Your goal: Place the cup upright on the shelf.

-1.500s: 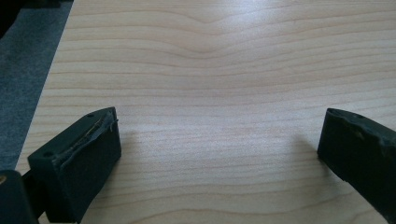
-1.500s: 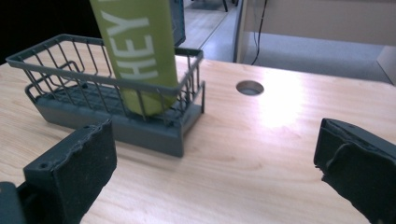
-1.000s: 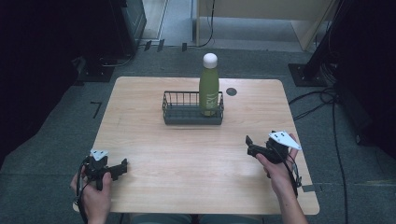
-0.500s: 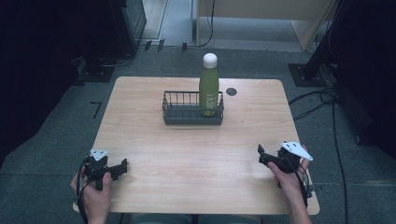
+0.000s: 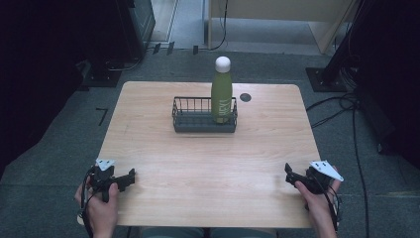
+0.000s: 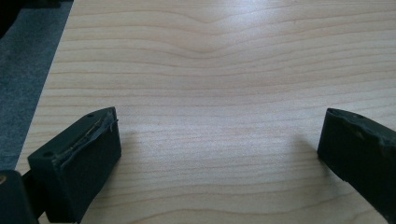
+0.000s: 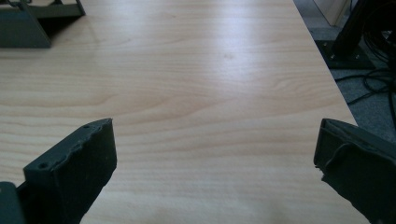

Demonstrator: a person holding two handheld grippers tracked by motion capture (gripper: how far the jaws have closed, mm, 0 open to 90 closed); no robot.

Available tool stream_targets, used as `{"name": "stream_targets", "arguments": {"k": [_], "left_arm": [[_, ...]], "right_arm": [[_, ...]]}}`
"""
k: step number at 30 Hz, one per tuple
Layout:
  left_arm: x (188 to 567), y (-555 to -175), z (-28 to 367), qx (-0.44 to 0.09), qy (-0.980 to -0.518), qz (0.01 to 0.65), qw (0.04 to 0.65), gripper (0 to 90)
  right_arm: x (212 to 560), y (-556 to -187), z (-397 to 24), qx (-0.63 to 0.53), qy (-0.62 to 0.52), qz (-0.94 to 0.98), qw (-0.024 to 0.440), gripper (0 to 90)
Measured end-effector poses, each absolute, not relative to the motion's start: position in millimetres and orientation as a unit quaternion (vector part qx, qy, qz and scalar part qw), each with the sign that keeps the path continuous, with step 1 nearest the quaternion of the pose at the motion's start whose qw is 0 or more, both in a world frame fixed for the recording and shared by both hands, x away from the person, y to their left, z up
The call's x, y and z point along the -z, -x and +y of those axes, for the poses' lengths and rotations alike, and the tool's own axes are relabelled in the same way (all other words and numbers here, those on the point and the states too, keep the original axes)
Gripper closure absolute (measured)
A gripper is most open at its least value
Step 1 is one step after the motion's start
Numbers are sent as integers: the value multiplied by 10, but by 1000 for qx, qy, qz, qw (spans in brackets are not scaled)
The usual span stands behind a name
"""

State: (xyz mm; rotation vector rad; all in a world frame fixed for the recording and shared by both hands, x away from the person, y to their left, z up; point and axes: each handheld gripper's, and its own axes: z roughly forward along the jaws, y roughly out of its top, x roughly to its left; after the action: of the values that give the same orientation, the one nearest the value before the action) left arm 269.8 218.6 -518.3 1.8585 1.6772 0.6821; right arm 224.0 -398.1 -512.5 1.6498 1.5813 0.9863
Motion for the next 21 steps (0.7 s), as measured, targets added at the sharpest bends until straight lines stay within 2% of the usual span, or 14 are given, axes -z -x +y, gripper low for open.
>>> {"name": "stream_targets", "arguments": {"k": [11,21], "left_arm": [[5183,-2697,2186,-253,-690,623,270,0],[5183,-2697,2185,-253,-690,623,270,0]], "right_arm": [[5219,-2099,-4133,-350,-642,603,318,0],[5271,-2056,-4245,-283,-670,629,275,0]]}}
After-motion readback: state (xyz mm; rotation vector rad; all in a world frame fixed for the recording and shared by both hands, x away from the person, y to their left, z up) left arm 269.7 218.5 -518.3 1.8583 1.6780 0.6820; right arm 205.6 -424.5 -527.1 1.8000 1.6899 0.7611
